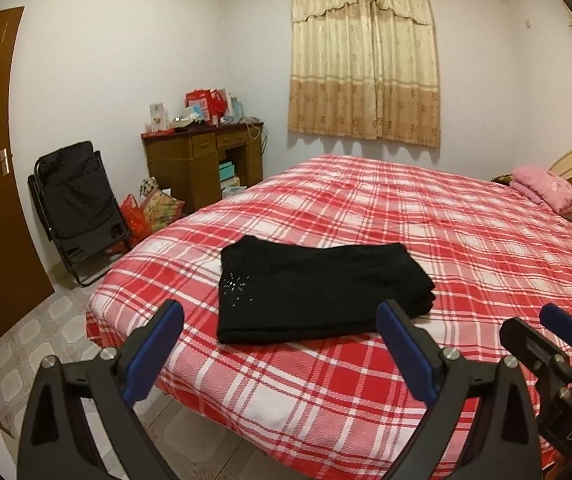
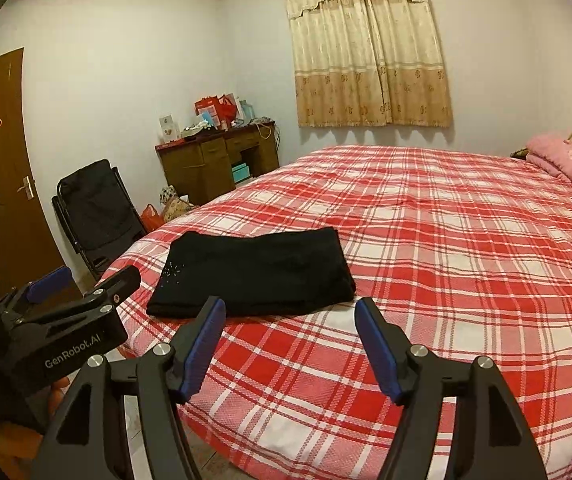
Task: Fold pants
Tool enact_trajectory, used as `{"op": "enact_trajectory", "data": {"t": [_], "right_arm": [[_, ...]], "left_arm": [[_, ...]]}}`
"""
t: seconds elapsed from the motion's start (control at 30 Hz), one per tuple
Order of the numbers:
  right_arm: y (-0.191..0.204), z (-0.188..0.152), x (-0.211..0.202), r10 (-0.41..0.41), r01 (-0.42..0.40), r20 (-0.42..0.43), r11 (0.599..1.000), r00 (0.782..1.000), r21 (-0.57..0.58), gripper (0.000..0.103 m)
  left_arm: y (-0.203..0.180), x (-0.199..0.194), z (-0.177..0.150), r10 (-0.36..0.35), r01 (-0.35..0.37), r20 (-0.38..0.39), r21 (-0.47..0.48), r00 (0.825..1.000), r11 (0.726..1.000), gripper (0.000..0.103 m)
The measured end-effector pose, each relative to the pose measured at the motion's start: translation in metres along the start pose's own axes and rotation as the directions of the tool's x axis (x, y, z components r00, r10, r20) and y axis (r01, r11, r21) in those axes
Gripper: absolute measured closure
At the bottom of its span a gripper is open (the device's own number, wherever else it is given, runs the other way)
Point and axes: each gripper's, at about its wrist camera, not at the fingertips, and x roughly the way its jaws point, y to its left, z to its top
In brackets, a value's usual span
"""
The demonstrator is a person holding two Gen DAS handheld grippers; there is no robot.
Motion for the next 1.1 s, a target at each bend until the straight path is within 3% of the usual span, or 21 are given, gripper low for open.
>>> {"op": "enact_trajectory", "data": {"t": [0.33,1.1], "right_arm": [[-0.008,0.007,-0.015,-0.007,0.005,0.053,1.000,0.999,0.031,0.034],[-0.006,0.009,-0.016,0.002,-0.004,0.056,0.999,0.998,0.032,0.033]], "left_arm": [[-0.010,-0.010,0.003,0.011,-0.011,0.035,0.025,0.999,1.000,0.000],[-0.012,-0.012,0.001,0.024,-0.025,0.027,0.019,0.999,1.000,0.000]]}}
